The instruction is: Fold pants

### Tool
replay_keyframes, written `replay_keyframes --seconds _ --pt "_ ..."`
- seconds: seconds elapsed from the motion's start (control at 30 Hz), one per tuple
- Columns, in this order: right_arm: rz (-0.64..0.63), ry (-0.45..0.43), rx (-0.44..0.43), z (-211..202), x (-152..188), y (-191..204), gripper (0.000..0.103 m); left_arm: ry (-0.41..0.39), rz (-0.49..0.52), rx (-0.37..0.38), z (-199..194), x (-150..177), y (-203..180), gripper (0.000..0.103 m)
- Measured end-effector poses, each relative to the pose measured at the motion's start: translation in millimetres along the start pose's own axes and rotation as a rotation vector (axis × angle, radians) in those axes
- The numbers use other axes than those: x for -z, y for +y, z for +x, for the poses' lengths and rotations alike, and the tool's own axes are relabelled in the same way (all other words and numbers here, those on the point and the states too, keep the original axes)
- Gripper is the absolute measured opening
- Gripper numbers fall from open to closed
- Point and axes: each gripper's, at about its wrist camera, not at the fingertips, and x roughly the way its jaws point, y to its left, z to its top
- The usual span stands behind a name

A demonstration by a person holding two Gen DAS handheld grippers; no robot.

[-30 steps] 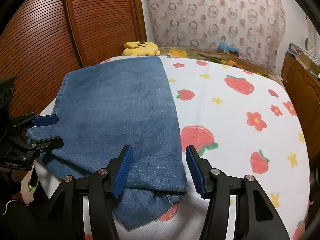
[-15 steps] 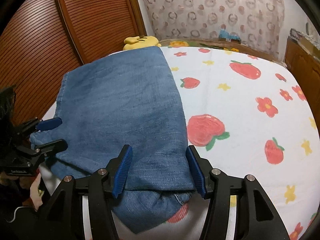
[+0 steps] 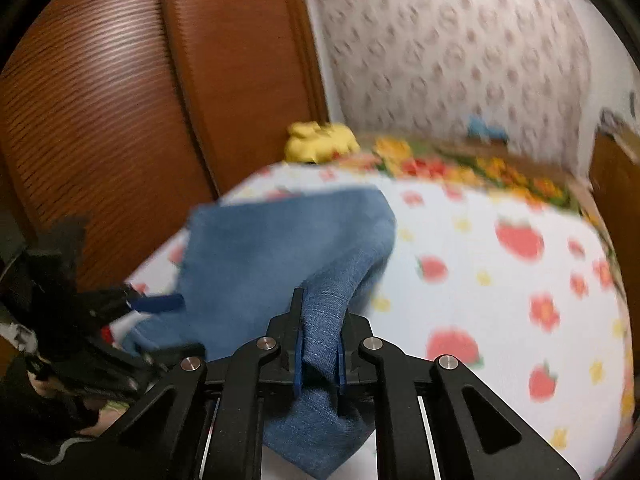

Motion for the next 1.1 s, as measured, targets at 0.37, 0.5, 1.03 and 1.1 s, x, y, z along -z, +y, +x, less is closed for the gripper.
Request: replay_keyframes --seconds 0.37,0.5,1.03,1.1 --pt "-0.115 -0.067 -0.192 -9.4 -20.7 55.8 0.011 -0.111 -0.076 -0.105 -60.1 -5.0 56.8 0.078" --pt "-0.156 -0.027 -0.253 0.4 -7.4 64.2 0.011 -0.125 -0.109 -0.133 -65.6 -9.2 77.2 0.078" --pt "-0.24 0.186 -0.394 26.4 44.1 54.5 0.011 -0.143 -0.073 -0.086 -50.5 -61.6 93.9 0.078" --pt "-0.246 0.202 -0.398 24.6 45.2 48.4 0.011 -0.124 -0.07 -0.096 -41.4 -59.8 94.3 0.078"
